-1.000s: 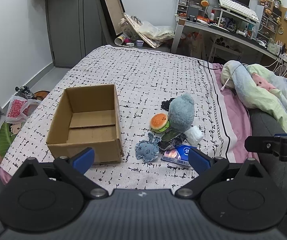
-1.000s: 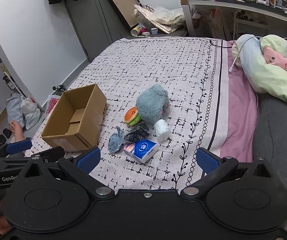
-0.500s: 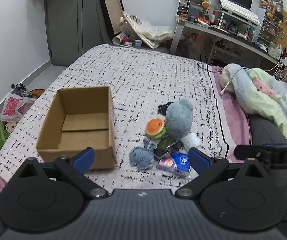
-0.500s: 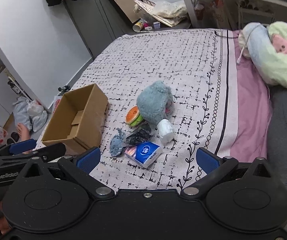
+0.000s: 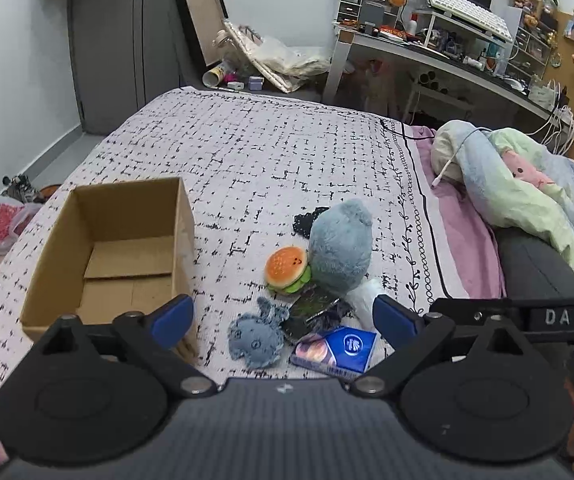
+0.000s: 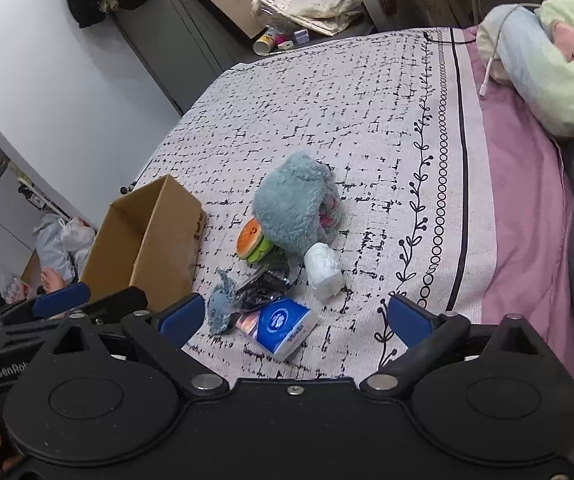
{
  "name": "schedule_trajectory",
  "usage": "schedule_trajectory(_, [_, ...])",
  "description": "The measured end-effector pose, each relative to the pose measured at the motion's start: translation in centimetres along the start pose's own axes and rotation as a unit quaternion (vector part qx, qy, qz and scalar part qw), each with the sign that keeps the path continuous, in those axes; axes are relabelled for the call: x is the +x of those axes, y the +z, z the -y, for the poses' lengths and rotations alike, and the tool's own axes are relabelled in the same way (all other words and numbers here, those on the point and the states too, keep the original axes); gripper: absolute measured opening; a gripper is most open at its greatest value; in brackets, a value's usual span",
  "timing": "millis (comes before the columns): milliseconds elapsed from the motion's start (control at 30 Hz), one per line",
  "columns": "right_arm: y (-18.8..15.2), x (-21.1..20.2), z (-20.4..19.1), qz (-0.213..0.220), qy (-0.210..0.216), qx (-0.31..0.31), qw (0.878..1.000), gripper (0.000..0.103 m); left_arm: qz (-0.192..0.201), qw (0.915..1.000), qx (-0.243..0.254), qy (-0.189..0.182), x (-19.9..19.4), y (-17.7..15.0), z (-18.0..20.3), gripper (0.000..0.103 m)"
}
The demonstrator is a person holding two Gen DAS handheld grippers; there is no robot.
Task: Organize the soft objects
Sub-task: 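Move left gripper to the black plastic bag while right gripper approaches the white plastic bag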
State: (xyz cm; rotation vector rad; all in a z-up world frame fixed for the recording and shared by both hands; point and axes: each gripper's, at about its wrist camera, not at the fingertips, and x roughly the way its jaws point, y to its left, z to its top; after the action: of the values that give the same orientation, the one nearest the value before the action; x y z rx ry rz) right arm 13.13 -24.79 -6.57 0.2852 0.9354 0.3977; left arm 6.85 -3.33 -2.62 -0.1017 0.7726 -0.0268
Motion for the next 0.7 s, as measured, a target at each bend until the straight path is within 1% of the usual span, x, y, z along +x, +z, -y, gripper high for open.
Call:
schedule_trajectory(100, [0.6, 0.6, 0.8, -0.004, 0.009, 0.013, 1.0, 0.094, -0.003, 0.9998, -0.013, -0.015, 1.0, 0.1, -0.1, 0.096])
schedule_trajectory(167, [0.9, 1.0, 1.3, -0.003, 0.015, 0.019, 1.0, 0.094, -0.005, 0.9997, -0.014, -0.018, 1.7, 0.1, 0.0, 0.092])
schedule_trajectory(233, [1.0, 1.3, 1.8, -0.004, 0.019, 0.027, 0.999, 0.09, -0.01, 0.9996, -0.012, -0.021, 2.5, 0.2, 0.1, 0.087])
schedule_trajectory(300, [1.2, 1.8, 2.3, -0.006, 0.023, 0.037, 0.999, 0.084, -0.015, 0.9994, -0.012, -0.027, 3.1, 0.2, 0.3, 0.083])
schedule_trajectory(367, [1.3, 2.1, 2.9, -0.005, 0.03, 0.048, 0.998, 0.08, -0.021, 0.999, -0.013, -0.036, 3.6, 0.2, 0.5, 0.081])
schedule_trajectory(467, [1.4, 2.6, 3.8, -0.007, 0.042, 0.068, 0.997, 0.072, -0.026, 0.9984, -0.016, -0.048, 4.4, 0.2, 0.7, 0.074])
schedule_trajectory(533, [1.3, 3.1, 4.4, -0.01, 0.054, 0.081, 0.995, 0.068, -0.027, 0.9982, -0.018, -0.05, 4.9, 0.2, 0.8, 0.07])
schedule_trajectory(567, [1.3, 3.3, 4.7, -0.011, 0.062, 0.087, 0.994, 0.067, -0.028, 0.9982, -0.021, -0.05, 5.1, 0.2, 0.7, 0.068])
schedule_trajectory(633, [1.2, 3.8, 5.1, -0.014, 0.076, 0.1, 0.992, 0.066, -0.031, 0.9976, -0.03, -0.054, 5.7, 0.1, 0.6, 0.059])
schedule_trajectory(700, [1.1, 4.3, 5.7, -0.019, 0.086, 0.112, 0.99, 0.064, -0.037, 0.9969, -0.039, -0.057, 6.2, 0.0, 0.5, 0.055])
